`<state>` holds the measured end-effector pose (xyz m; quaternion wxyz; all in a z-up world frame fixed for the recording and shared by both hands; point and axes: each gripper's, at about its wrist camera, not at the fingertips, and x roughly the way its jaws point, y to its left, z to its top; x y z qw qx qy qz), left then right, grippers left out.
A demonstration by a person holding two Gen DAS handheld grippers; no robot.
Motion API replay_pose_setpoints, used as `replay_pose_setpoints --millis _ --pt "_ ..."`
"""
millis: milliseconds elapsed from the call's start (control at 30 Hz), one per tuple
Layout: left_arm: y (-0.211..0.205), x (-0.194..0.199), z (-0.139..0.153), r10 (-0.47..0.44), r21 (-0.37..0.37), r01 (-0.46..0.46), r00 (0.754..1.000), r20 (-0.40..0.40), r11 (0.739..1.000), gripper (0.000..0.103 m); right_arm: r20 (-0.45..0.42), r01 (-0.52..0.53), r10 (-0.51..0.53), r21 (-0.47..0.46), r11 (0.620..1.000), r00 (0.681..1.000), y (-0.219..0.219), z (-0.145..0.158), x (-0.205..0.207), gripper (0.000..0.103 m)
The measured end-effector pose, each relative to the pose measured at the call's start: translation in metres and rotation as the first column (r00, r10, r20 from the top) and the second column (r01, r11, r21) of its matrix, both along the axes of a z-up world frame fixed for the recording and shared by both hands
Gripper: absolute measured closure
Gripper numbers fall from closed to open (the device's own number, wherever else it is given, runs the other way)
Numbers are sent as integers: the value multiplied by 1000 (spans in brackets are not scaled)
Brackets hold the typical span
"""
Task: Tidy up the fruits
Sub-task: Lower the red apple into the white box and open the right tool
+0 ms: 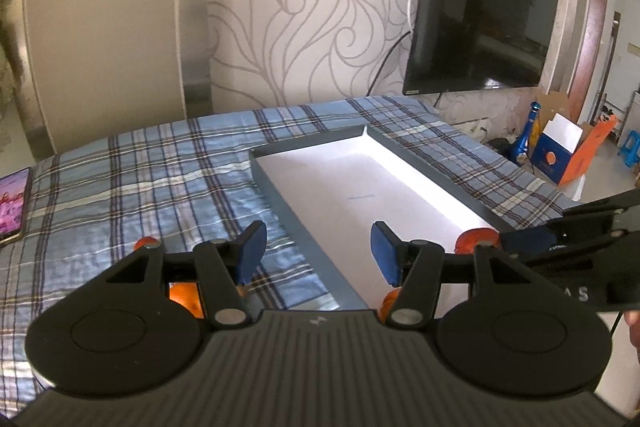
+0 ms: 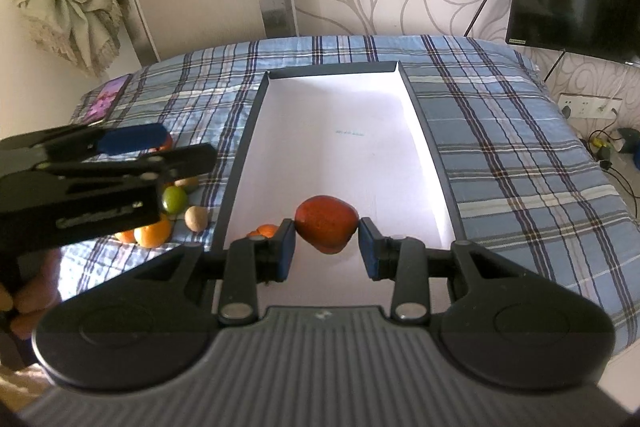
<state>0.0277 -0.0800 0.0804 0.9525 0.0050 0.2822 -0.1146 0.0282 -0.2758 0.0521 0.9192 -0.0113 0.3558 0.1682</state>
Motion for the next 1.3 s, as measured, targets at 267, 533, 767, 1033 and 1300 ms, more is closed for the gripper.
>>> replay_pose_setpoints --millis 267,533,767,1033,1300 --pt "12 -10 1 23 3 -23 1000 20 1000 40 -36 44 -44 12 999 998 -9 -10 18 66" --pt "25 -15 4 18 50 -20 998 53 999 40 -48 60 -60 -5 998 997 -3 -13 30 66" --pt "49 -10 -1 10 49 -13 999 51 999 40 -81 115 -120 -55 992 989 4 -15 37 66" --pt "67 -10 -11 -28 27 26 998 56 999 40 -125 152 -170 -141 978 977 18 -20 44 66" --pt "76 -14 -17 -42 7 42 997 64 999 40 -142 184 -210 -177 967 967 24 -20 52 66"
